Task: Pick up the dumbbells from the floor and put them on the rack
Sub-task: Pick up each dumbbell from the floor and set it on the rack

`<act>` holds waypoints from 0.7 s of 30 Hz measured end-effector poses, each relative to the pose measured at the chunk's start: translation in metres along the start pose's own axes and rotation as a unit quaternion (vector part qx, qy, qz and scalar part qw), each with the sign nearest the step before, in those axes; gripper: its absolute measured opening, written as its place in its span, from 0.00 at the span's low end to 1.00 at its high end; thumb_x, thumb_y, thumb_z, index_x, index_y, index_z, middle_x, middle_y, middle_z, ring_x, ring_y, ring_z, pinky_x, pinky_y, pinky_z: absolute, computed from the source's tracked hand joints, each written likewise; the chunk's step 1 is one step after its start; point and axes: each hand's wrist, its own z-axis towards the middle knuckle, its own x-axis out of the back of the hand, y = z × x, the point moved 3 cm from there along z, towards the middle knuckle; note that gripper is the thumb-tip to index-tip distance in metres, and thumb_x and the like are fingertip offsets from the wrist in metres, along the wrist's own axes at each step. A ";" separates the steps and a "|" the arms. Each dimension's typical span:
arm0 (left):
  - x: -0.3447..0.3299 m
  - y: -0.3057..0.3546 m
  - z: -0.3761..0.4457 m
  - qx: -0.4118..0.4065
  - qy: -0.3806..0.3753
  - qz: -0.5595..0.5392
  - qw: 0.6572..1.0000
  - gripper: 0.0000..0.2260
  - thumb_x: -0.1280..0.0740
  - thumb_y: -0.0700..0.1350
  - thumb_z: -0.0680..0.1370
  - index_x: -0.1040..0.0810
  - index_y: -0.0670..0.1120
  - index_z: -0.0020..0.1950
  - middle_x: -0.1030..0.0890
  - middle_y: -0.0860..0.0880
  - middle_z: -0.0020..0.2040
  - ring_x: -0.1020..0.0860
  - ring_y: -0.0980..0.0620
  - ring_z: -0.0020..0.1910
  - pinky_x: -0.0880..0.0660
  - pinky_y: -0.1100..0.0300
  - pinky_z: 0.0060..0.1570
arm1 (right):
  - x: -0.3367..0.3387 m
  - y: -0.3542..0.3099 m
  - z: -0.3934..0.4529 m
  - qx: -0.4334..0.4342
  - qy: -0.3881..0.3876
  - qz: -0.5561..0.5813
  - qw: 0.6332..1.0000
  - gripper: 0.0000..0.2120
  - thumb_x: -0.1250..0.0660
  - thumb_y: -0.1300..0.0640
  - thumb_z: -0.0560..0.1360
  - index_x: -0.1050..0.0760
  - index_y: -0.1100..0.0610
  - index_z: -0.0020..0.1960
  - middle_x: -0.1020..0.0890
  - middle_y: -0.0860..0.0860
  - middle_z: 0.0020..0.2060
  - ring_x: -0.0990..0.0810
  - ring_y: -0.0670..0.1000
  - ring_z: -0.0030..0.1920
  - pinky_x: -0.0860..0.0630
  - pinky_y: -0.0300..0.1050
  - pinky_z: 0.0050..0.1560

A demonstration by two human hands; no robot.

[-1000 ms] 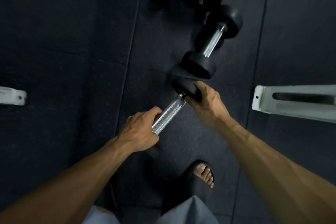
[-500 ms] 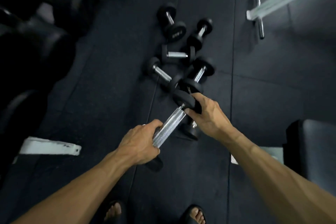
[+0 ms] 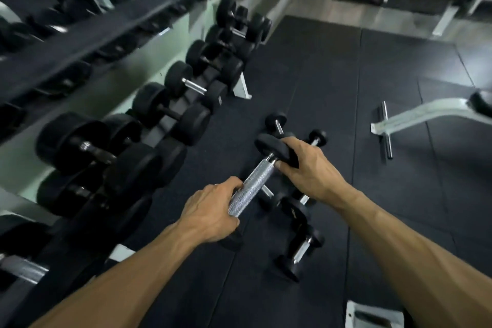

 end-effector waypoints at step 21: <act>0.264 -0.158 0.097 0.041 0.070 -0.094 0.992 0.28 0.25 0.47 0.66 0.33 0.57 0.62 0.23 0.54 0.38 0.23 0.53 0.40 0.28 0.56 0.38 | 0.005 -0.226 0.285 0.071 -0.039 -0.033 0.996 0.13 0.33 0.58 0.75 0.27 0.50 0.59 0.21 0.49 0.47 0.21 0.53 0.48 0.24 0.52 0.48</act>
